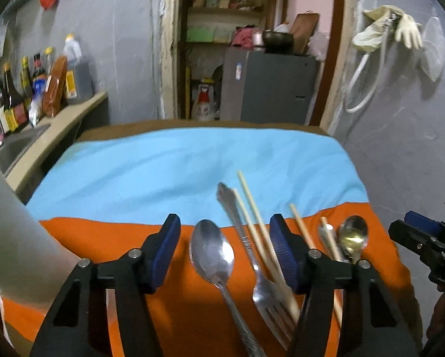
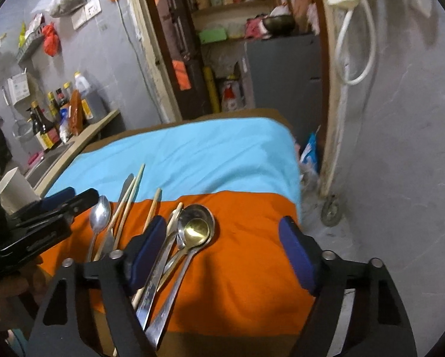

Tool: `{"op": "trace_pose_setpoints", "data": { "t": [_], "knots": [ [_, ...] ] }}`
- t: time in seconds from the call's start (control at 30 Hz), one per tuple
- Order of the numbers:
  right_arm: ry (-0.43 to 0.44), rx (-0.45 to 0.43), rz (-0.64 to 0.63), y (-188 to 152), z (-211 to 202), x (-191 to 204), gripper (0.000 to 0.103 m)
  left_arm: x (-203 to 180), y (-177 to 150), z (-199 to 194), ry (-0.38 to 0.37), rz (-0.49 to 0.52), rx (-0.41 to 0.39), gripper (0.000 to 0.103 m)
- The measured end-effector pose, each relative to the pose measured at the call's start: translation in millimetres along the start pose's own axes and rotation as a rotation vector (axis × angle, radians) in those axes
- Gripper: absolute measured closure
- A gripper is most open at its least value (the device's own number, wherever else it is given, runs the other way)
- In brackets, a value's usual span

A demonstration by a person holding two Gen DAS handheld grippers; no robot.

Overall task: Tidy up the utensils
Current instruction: 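Move the left tool down over the fork and chopsticks while the right tool approaches the silver spoon, then close the left gripper on the fork while the right gripper grasps the silver spoon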

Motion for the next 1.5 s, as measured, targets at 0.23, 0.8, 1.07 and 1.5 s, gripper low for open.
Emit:
{"op": "trace_pose_setpoints", "data": {
  "t": [0.23,0.8,1.07,1.5],
  "knots": [
    [0.088,0.086,-0.052,5,32,10,0.060,16,-11,19,-0.043,-0.103,0.095,0.070],
    [0.174,0.205,0.054,6,54,-6,0.095,24,-11,21,-0.177,-0.157,0.123,0.088],
    [0.146,0.178,0.092,6,43,-10,0.098,19,-7,14,-0.196,-0.157,0.098,0.102],
    [0.034,0.123,0.132,1,12,-33,0.100,5,-9,3,-0.206,-0.149,0.088,0.103]
  ]
}}
Point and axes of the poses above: each gripper's, at about its wrist camera, not at the fingertips, and z roughly the way its jaws point, x to its left, y to its top, the point moved 6 cm from there along z, roughly the way its jaws point, and after that the axes turned 12 degrees about z, right-handed, at the moved point
